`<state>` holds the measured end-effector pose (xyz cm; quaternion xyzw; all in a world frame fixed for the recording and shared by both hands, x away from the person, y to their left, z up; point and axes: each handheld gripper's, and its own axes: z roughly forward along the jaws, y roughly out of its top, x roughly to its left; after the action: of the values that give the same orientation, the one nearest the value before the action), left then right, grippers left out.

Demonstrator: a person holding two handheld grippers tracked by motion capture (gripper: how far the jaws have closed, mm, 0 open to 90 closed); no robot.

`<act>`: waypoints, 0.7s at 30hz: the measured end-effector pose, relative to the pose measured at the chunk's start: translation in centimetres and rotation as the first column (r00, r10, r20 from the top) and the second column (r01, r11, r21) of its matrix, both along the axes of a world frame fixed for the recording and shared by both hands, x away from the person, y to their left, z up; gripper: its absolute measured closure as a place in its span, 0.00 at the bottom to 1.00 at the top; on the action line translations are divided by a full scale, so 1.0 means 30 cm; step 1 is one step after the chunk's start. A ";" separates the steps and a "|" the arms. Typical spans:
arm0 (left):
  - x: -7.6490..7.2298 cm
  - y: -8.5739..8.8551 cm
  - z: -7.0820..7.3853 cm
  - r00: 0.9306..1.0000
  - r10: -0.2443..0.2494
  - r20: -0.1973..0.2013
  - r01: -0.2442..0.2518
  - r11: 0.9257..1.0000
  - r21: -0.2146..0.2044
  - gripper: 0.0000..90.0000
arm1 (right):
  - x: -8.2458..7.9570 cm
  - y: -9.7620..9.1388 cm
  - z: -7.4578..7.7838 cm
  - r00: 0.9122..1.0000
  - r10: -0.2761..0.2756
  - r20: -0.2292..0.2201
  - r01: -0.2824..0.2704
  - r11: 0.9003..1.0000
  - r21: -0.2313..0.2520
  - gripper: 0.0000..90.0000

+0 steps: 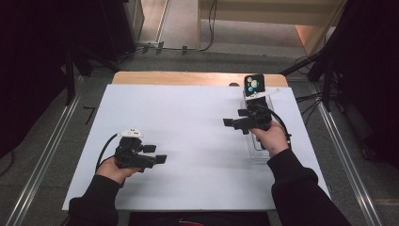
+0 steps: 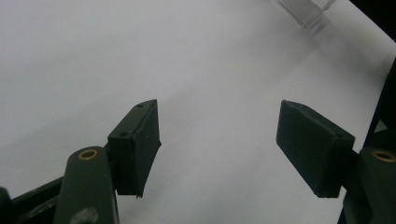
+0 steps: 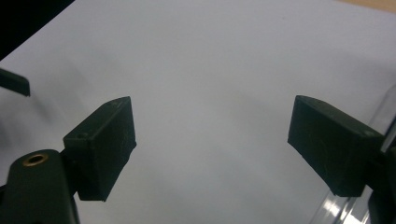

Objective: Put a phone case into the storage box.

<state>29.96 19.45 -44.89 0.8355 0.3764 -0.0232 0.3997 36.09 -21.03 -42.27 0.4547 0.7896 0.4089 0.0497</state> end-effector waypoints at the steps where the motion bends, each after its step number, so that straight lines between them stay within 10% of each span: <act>1: 0.000 0.000 0.000 1.000 -0.001 0.000 0.001 1.000 0.001 0.34 | -0.009 0.004 -0.004 1.000 0.009 -0.004 -0.009 1.000 0.000 0.16; 21: -0.029 -0.013 -0.003 0.999 -0.038 0.007 0.038 0.999 -0.004 0.34 | -0.155 0.051 -0.048 0.988 0.148 -0.042 -0.149 0.989 -0.010 0.24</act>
<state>29.09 19.05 -44.99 0.8417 0.3588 -0.0286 0.4024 31.43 -19.51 -43.71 0.4025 0.8249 0.3968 0.0059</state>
